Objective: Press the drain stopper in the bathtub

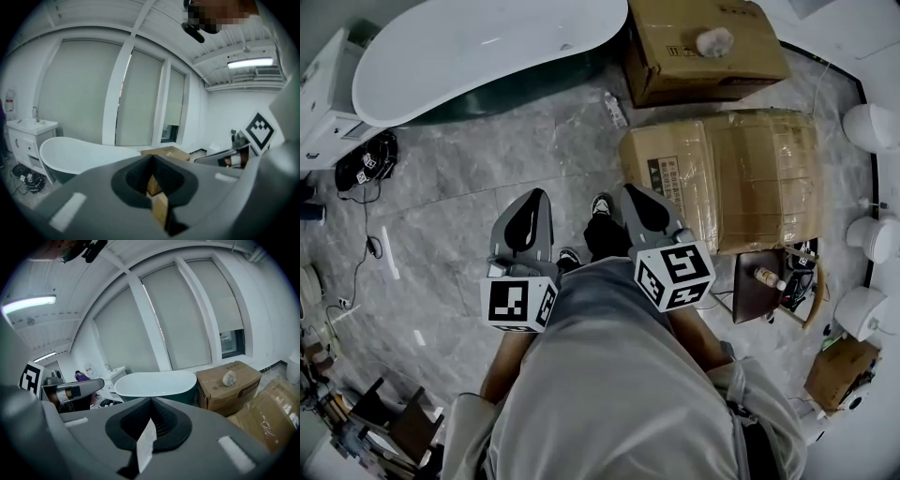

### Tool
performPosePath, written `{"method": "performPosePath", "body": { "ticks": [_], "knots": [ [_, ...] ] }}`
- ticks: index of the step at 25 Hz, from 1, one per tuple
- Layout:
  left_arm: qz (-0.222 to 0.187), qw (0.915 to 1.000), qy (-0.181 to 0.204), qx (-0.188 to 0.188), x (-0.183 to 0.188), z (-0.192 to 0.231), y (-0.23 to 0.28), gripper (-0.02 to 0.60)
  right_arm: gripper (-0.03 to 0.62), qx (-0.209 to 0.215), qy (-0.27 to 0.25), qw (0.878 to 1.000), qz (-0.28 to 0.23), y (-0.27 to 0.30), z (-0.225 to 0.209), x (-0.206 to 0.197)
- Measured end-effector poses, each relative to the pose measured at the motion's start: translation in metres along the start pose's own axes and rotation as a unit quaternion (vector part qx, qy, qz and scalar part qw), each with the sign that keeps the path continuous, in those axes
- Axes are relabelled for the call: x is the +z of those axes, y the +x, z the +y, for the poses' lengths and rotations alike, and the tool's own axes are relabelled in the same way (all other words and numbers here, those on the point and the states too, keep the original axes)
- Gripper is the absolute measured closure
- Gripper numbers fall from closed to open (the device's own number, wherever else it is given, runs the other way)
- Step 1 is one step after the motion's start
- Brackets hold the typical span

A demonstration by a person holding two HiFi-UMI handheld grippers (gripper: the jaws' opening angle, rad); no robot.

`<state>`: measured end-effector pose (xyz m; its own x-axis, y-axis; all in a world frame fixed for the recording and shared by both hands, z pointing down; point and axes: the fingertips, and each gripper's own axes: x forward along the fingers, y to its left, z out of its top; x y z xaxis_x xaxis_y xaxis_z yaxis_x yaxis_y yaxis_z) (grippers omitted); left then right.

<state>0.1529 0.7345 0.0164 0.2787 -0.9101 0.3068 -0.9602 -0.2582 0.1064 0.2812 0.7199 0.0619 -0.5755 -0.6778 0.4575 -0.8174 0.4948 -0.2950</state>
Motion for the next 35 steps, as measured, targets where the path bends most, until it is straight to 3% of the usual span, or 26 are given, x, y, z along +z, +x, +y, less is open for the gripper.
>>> {"method": "performPosePath", "body": {
  "ticks": [10,19,35],
  "knots": [
    [0.013,0.9997,0.016,-0.013,0.025,-0.022,0.074,0.581,0.609,0.051,0.011,0.999,0.013,0.039,-0.053,0.031],
    [0.034,0.9994,0.005,-0.010,0.021,-0.012,0.110,0.581,0.609,0.065,0.009,0.996,0.060,0.065,-0.074,0.024],
    [0.013,0.9996,-0.018,-0.016,0.059,0.068,0.215,0.581,0.608,0.071,-0.029,0.994,0.073,0.178,-0.091,0.095]
  ]
}}
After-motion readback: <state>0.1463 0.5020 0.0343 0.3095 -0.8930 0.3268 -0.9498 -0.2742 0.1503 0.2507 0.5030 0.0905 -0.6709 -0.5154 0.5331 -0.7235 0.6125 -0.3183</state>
